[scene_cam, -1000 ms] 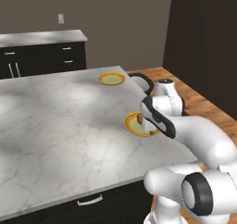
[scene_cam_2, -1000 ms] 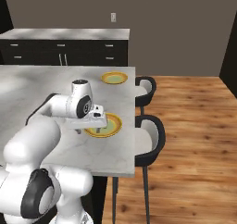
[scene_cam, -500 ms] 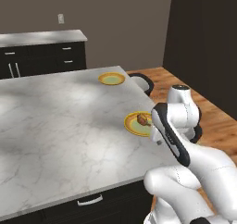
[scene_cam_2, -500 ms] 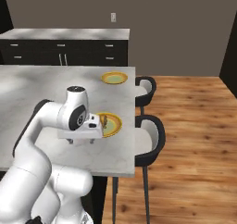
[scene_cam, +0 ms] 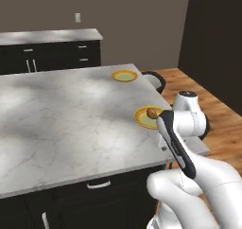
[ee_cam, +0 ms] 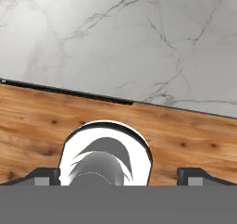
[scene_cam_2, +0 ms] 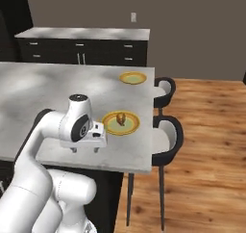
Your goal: Take the chicken drumsticks from the pan and place one on each plate on the dining counter.
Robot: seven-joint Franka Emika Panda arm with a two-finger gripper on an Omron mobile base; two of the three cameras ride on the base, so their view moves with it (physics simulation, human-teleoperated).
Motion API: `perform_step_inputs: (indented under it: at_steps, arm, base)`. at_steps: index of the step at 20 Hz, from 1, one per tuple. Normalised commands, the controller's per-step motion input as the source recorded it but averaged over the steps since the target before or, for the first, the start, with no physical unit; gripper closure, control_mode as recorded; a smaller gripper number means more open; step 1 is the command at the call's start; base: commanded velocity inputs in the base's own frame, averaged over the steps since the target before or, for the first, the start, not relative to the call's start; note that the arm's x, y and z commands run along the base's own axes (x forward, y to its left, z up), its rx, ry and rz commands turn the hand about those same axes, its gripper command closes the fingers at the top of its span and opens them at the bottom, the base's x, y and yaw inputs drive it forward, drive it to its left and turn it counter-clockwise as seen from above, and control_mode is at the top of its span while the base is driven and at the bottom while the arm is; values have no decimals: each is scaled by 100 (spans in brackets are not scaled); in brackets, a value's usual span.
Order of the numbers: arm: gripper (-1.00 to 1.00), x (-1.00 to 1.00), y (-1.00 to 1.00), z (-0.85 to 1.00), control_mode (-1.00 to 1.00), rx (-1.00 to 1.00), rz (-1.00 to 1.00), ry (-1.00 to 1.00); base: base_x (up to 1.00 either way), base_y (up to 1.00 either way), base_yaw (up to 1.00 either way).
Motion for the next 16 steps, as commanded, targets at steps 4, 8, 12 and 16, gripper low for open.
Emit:
perform_step_inputs:
  at_steps: [4, 8, 12, 16]
  arm:
    - [-100, 0, 0, 0, 100, 0, 0, 0]
    - [-100, 0, 0, 0, 100, 0, 0, 0]
    - [-100, 0, 0, 0, 100, 0, 0, 0]
    - [-100, 0, 0, 0, 100, 0, 0, 0]
  base:
    - [-61, 63, 67]
    - [-36, 49, 100]
    - [-32, 42, 100]
    - [-22, 44, 94]
